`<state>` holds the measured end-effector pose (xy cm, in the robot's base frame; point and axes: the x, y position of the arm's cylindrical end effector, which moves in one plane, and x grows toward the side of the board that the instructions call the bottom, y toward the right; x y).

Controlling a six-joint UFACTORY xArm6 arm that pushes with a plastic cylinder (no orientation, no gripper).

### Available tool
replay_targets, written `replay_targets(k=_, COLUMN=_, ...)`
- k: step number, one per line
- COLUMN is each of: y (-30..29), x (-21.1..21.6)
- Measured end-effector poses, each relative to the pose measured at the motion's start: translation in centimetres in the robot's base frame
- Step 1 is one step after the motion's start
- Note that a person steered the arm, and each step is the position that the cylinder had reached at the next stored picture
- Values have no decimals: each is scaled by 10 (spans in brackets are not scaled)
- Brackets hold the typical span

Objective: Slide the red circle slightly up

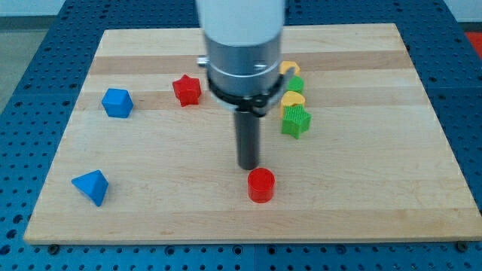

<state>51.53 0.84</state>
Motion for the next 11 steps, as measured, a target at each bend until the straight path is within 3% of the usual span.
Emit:
replay_targets(k=1, y=40, x=5)
replay_targets(k=3, y=62, x=74)
replay_targets(k=7, y=-33, x=53)
replay_targets(k=11, y=-3, x=7)
